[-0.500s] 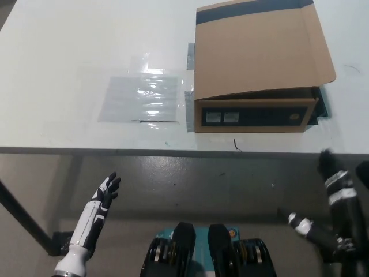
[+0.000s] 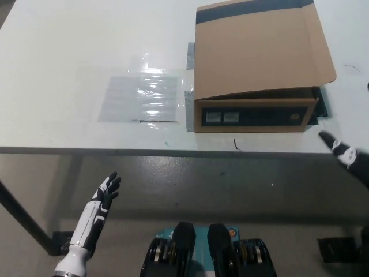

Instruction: A small storage box is placed at the center of the table and the robot uses its right hand to slide under its lid and push it upwards to open it

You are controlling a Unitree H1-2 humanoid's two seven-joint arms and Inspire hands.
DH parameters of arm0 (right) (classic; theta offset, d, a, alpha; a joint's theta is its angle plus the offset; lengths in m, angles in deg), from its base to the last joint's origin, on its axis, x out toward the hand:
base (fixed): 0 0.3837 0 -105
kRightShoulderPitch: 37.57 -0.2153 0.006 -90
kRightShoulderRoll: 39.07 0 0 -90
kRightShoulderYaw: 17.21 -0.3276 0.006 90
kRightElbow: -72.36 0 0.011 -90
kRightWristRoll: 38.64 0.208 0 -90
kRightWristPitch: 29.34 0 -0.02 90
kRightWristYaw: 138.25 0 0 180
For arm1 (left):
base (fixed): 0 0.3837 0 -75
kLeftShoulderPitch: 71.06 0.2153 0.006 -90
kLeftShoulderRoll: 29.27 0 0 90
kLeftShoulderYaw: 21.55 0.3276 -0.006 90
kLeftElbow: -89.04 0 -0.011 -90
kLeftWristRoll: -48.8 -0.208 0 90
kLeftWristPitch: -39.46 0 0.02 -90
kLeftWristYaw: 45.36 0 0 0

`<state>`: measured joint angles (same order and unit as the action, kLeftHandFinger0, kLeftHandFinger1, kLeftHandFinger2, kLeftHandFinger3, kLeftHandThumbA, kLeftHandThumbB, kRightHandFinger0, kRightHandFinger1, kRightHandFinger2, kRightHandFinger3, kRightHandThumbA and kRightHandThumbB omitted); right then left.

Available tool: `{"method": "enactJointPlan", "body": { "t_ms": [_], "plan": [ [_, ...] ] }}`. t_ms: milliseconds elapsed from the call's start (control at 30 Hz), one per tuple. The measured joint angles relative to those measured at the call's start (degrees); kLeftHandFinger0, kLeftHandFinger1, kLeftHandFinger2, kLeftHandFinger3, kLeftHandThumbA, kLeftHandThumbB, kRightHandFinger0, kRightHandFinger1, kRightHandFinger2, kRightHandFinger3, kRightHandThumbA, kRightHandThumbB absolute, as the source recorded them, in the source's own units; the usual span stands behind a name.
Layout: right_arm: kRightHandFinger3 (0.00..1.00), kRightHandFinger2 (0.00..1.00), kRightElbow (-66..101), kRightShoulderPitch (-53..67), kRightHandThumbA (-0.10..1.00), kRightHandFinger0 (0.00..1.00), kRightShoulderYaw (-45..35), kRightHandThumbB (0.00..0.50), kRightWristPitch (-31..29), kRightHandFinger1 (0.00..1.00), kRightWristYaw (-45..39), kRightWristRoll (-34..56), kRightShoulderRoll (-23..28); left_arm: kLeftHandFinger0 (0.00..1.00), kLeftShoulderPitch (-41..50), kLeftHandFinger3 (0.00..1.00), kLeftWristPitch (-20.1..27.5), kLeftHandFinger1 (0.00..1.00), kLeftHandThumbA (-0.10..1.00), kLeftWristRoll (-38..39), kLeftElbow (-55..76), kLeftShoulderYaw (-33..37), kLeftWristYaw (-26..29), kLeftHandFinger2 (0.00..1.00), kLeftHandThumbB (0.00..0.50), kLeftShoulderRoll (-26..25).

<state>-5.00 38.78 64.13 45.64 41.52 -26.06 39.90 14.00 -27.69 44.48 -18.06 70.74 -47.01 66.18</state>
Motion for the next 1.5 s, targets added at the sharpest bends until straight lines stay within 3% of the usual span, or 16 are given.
{"method": "enactJointPlan", "body": {
  "t_ms": [100, 367, 533, 1133, 1367, 1500],
  "plan": [
    [1.0, 1.0, -2.8, -2.9, 1.0, 1.0, -1.2, 0.253, 1.1, 1.0, 0.0, 3.0, 0.0, 1.0, 0.0, 1.0, 0.1, 1.0, 1.0, 0.0, -0.1, 0.0, 0.0, 1.0, 0.5, 0.0],
    [1.0, 1.0, -13.2, -9.9, 1.0, 1.0, -3.4, 0.257, 2.2, 1.0, -0.1, 7.7, 0.0, 1.0, 0.0, 1.0, 0.4, 1.0, 1.0, 0.0, -0.3, 0.0, 0.0, 1.0, 0.5, -0.1],
    [1.0, 1.0, -20.6, -13.0, 1.0, 1.0, -4.1, 0.284, 2.1, 1.0, -0.3, 8.9, 0.0, 1.0, -0.1, 1.0, 0.7, 1.0, 1.0, 0.0, -0.8, 0.1, -0.2, 1.0, 0.5, -0.1],
    [1.0, 1.0, -35.7, -18.0, 1.0, 1.0, -6.6, 0.275, -0.8, 1.0, -0.5, 10.0, 0.8, 1.0, -0.1, 1.0, 0.9, 1.0, 1.0, -0.2, -0.9, 0.0, -0.9, 1.0, 0.5, -0.1],
    [1.0, 1.0, -36.9, -18.6, 1.0, 1.0, -7.7, 0.314, -1.3, 1.0, -1.0, 11.2, 1.0, 1.0, -0.1, 1.0, 1.0, 1.0, 1.0, -0.1, -0.9, 0.0, -1.4, 1.0, 0.5, -0.1],
    [1.0, 1.0, -36.4, -18.6, 1.0, 1.0, -8.5, 0.292, -0.9, 1.0, -2.4, 14.0, 0.5, 1.0, -0.1, 1.0, 1.0, 1.0, 1.0, -0.2, -0.9, 0.0, -1.5, 1.0, 0.5, -0.1]
  ]
}}
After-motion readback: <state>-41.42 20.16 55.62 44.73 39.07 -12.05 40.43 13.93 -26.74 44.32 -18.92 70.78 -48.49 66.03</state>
